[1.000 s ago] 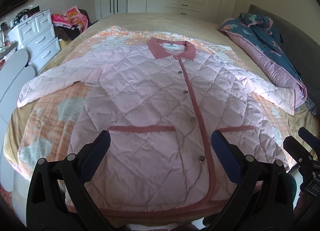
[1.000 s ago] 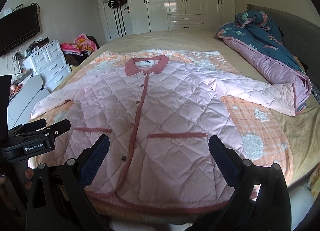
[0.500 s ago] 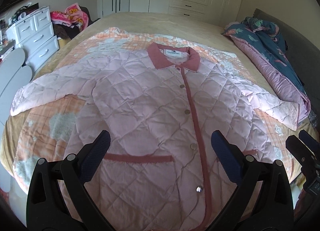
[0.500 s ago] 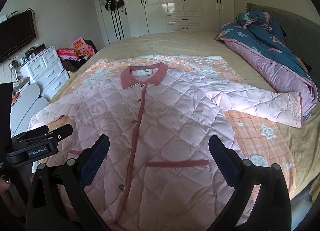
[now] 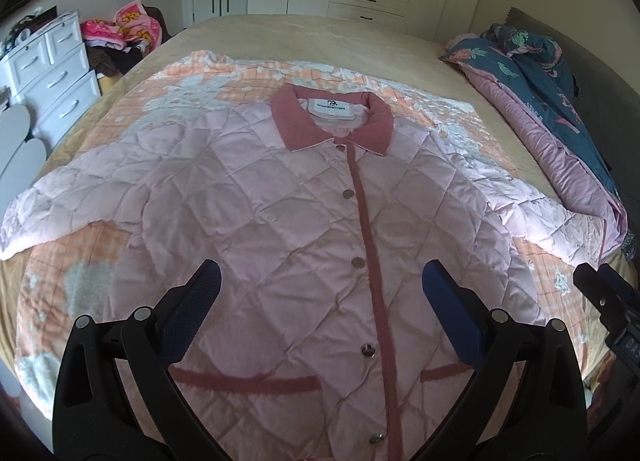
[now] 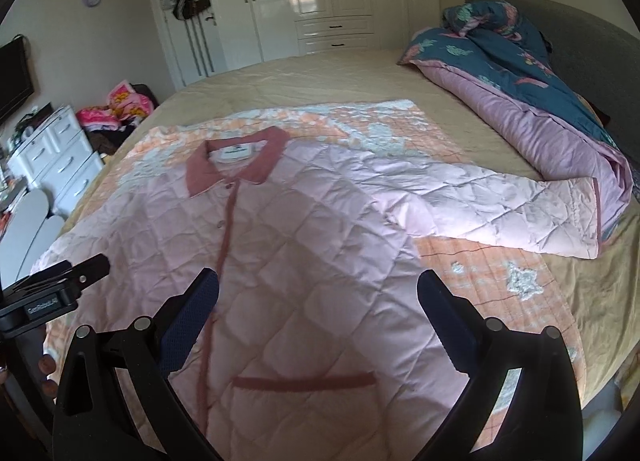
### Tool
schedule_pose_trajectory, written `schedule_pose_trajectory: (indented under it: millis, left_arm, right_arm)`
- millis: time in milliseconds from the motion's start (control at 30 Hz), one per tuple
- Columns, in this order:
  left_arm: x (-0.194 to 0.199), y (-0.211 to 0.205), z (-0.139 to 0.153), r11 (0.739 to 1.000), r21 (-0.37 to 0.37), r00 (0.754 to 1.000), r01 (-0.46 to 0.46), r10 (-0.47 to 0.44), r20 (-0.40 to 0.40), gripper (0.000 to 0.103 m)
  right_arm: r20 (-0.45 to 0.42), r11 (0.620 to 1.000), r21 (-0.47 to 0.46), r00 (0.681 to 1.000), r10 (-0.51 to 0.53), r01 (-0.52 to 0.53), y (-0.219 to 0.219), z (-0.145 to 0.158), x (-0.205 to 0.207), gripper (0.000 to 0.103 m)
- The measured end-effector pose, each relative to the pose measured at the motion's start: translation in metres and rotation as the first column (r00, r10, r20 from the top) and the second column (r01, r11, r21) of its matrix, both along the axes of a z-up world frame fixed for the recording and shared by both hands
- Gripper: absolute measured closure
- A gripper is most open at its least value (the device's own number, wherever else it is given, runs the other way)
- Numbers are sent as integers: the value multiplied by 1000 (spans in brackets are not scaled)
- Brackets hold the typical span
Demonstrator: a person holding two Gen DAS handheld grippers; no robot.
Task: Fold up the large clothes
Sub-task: 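Move both tools toward the jacket, right tool toward its sleeve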
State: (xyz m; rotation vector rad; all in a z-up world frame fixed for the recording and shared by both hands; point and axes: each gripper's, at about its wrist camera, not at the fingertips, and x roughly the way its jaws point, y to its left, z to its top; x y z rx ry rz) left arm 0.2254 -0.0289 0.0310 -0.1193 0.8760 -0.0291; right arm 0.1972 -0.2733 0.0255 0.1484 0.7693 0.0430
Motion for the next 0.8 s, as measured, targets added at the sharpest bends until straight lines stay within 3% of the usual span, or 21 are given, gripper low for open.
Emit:
schedule_pose_trajectory:
  millis: [400, 667, 800]
  left_arm:
    - [62, -38, -21, 999, -14, 999, 34, -35, -36, 8]
    - [98, -62, -47, 999, 12, 997, 39, -38, -74, 8]
    - [113, -72, -60, 999, 29, 994, 41, -38, -101, 8]
  right_arm:
    - [-57, 980, 23, 979, -195, 196, -94, -32, 48, 4]
    - [-114, 934, 102, 936, -332, 343, -168, -64, 61, 4]
    - [-160, 895, 112, 897, -413, 432, -203, -86, 67, 4]
